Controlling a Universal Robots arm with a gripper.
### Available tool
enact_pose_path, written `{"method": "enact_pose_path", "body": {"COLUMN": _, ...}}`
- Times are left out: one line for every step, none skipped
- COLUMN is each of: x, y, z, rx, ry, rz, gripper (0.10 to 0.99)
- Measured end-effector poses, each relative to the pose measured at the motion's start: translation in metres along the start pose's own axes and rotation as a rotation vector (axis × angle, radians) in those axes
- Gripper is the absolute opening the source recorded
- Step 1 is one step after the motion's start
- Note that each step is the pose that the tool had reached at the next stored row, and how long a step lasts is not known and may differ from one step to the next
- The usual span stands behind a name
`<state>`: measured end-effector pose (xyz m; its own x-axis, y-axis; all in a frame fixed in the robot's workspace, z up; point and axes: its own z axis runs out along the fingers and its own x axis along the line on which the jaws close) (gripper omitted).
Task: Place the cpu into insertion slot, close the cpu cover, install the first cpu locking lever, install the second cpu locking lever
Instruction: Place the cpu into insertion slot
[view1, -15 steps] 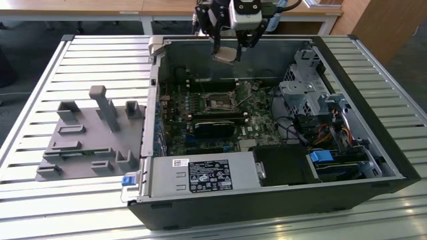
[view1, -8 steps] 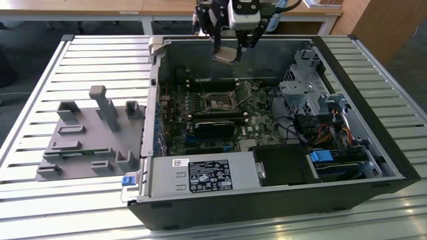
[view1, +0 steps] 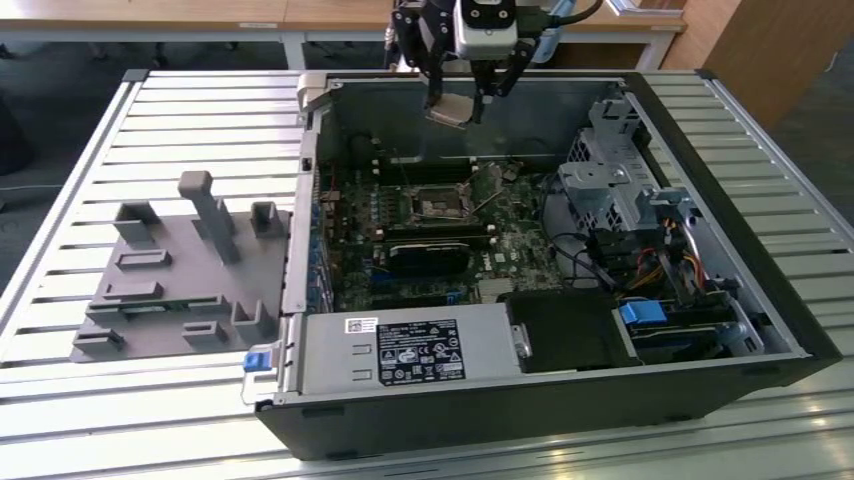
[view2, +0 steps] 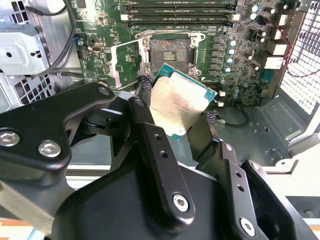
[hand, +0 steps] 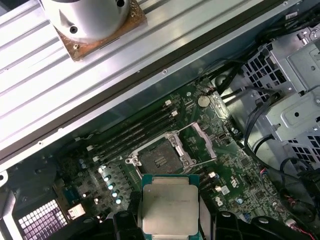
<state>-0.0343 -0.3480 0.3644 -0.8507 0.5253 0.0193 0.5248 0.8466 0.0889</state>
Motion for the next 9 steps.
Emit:
{"method": "enact_pose_path", "body": {"x": 0.0, "y": 0.0, "z": 0.0, "rx": 0.0, "ry": -0.0003, "rz": 0.004, "gripper": 0.537}}
{"method": "enact_pose_path", "body": {"x": 0.0, "y": 0.0, "z": 0.0, "rx": 0.0, "ry": -0.0007, "rz": 0.008, "gripper": 0.537}}
{"method": "enact_pose_path", "body": {"x": 0.0, "y": 0.0, "z": 0.0, "rx": 0.0, "ry": -0.0011, "rz": 0.011, "gripper": 0.537}}
{"method": "enact_pose_path", "body": {"x": 0.0, "y": 0.0, "z": 0.0, "rx": 0.0, "ry": -0.0014, "rz": 0.015, "gripper": 0.537}}
{"method": "enact_pose_path", "body": {"x": 0.0, "y": 0.0, "z": 0.0, "rx": 0.0, "ry": -0.0017, "rz": 0.019, "gripper": 0.537}}
{"method": "enact_pose_path", "body": {"x": 0.0, "y": 0.0, "z": 0.0, "rx": 0.0, "ry": -0.0021, "rz": 0.023, "gripper": 0.537}}
{"method": "enact_pose_path", "body": {"x": 0.0, "y": 0.0, "z": 0.0, "rx": 0.0, "ry": -0.0024, "rz": 0.026, "gripper": 0.537}}
{"method": "enact_pose_path", "body": {"x": 0.0, "y": 0.0, "z": 0.0, "rx": -0.001, "ry": -0.0027, "rz": 0.03, "gripper": 0.537}}
{"method": "enact_pose_path", "body": {"x": 0.0, "y": 0.0, "z": 0.0, "rx": -0.001, "ry": -0.003, "rz": 0.033, "gripper": 0.537}}
